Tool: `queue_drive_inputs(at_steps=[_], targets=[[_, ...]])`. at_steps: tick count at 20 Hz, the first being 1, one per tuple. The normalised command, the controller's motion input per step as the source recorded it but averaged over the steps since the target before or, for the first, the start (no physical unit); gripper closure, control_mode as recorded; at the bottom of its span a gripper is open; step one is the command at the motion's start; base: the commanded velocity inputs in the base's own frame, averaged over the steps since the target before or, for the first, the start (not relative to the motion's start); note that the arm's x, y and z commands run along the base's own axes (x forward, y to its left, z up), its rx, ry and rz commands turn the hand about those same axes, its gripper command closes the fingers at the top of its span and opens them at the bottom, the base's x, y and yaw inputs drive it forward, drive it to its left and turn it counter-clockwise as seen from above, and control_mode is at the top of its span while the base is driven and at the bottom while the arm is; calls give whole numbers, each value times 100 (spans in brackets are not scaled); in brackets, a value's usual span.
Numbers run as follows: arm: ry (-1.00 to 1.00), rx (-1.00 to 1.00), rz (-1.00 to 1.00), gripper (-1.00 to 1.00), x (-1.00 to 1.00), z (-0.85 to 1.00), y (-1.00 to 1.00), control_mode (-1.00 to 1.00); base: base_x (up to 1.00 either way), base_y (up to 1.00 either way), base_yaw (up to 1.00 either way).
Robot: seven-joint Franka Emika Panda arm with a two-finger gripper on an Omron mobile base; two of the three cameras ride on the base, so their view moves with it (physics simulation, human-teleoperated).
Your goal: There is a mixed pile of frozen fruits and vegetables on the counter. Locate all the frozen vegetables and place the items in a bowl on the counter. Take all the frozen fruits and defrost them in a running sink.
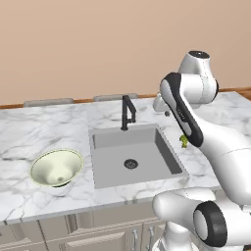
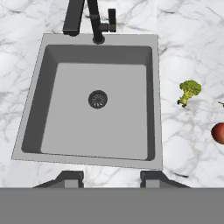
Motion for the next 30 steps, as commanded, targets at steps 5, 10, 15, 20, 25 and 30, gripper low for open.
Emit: queue_drive_inputs(at_steps=[5, 10, 15, 20, 25, 30], targets=[[0, 0, 0, -100, 0, 0, -15, -100, 0, 0, 0], [0, 0, 0, -100, 0, 0, -30, -100, 0, 0, 0], [0, 0, 0, -100, 0, 0, -32, -100, 0, 0, 0], [0, -1, 0, -100, 0, 0, -32, -100, 0, 0, 0], [0, -3, 0, -100, 1, -1, -33, -100, 0, 0, 0], [0, -3, 0, -100, 16, -12, -28, -100, 0, 0, 0]])
